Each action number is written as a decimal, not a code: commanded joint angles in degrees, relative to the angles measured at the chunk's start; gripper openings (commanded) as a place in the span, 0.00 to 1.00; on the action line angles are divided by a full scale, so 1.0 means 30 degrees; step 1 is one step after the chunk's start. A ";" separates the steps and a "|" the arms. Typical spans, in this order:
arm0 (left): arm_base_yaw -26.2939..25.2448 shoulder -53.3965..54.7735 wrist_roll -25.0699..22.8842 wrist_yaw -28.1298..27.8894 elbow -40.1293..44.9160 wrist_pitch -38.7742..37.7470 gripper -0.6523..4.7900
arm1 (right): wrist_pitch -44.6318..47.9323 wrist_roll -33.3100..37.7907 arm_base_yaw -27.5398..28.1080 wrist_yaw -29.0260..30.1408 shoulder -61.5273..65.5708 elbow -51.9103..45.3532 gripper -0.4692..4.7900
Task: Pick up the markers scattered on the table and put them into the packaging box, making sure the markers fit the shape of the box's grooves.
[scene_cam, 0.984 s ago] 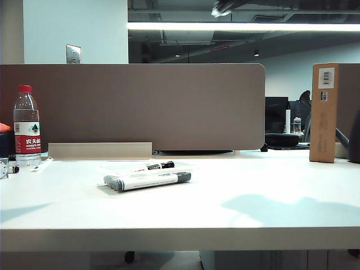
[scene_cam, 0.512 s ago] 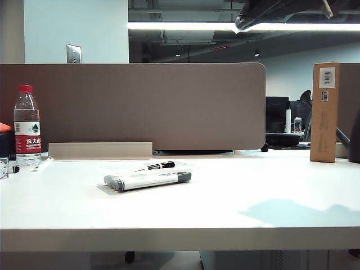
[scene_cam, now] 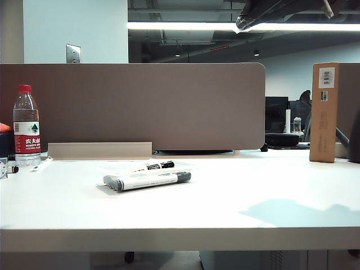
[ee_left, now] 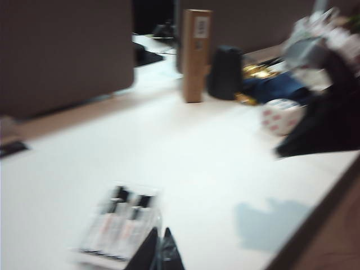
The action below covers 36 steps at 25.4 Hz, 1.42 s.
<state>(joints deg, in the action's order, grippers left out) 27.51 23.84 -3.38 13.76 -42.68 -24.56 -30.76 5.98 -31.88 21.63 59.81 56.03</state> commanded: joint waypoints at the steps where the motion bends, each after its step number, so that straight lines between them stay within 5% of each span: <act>1: -0.0612 0.0029 -0.2171 -0.2091 0.0918 0.0576 0.12 | 0.0284 0.0007 -0.0015 -0.0022 -0.0036 0.0066 0.07; 10: -0.6120 -0.1647 -0.1100 -0.1654 0.6462 0.5209 0.12 | 0.0321 0.0007 -0.0007 -0.0029 -0.0036 0.0066 0.07; 16: -0.8087 -0.3752 -0.0699 -0.2667 1.0375 0.8881 0.12 | 0.0335 0.0007 -0.0015 -0.0015 -0.0036 0.0066 0.07; 29: -0.9690 -0.7898 0.2484 -0.3322 1.4076 1.0156 0.12 | 0.0342 0.0007 -0.0015 -0.0015 -0.0022 0.0066 0.07; 36: -0.9697 -0.7898 0.0954 -0.3366 1.4076 1.0127 0.12 | 0.0342 0.0007 -0.0015 -0.0015 -0.0022 0.0066 0.07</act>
<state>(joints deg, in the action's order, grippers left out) -1.58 0.16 1.34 3.81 -0.30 5.30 -30.70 5.98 -31.88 21.50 59.81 56.03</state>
